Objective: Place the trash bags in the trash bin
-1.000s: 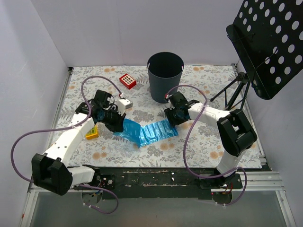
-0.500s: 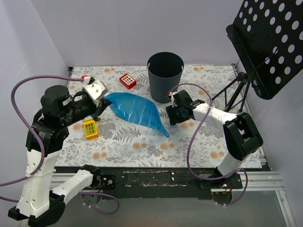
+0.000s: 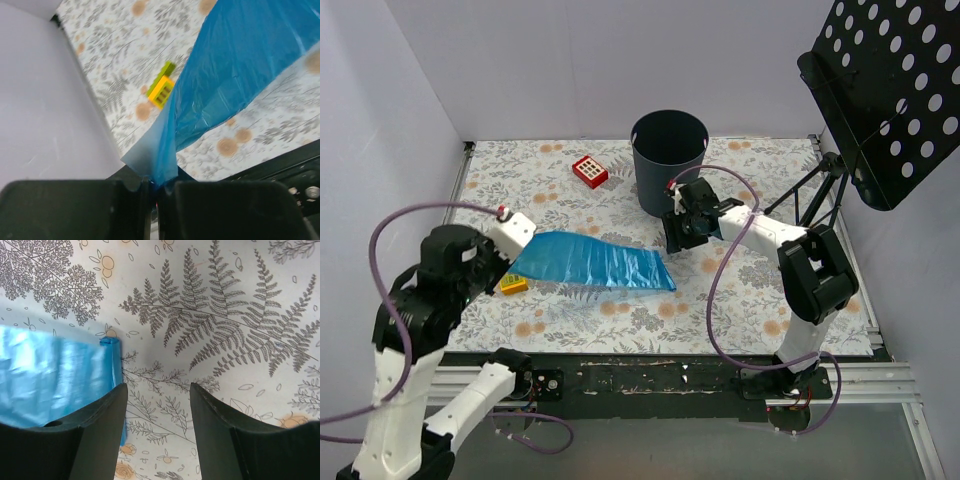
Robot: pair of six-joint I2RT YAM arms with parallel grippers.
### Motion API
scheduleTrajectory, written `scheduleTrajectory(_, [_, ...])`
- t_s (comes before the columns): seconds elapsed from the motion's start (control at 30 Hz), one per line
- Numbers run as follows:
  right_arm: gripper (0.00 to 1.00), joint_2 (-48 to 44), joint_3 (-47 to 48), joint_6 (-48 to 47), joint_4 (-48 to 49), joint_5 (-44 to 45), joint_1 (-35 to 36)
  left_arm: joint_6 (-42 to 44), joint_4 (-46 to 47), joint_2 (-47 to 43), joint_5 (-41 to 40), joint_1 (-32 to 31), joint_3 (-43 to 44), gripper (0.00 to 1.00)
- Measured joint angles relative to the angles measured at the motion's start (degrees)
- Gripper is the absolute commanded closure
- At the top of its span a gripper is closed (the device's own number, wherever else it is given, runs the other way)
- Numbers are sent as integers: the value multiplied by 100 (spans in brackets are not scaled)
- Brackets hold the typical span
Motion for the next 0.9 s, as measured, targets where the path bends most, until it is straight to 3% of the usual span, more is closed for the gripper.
scheduleTrajectory(0.13, [40,227,138,63,-2,-94,79,308,-188,-745,-848,-105,-455,100])
scheduleTrajectory(0.27, [39,483,264,144,-13,-162,210,317,-356,-623,-1178,-212,-933,100])
scheduleTrajectory(0.43, [39,612,415,168,-39,-175,411,240,-361,-205,-1222,-249,-1351,100])
scheduleTrajectory(0.8, [42,826,597,166,-221,431,726,391,-380,-525,-1207,-249,-1473,93])
scheduleTrajectory(0.9, [42,855,627,162,-284,634,754,350,-380,-468,-1126,-249,-1473,83])
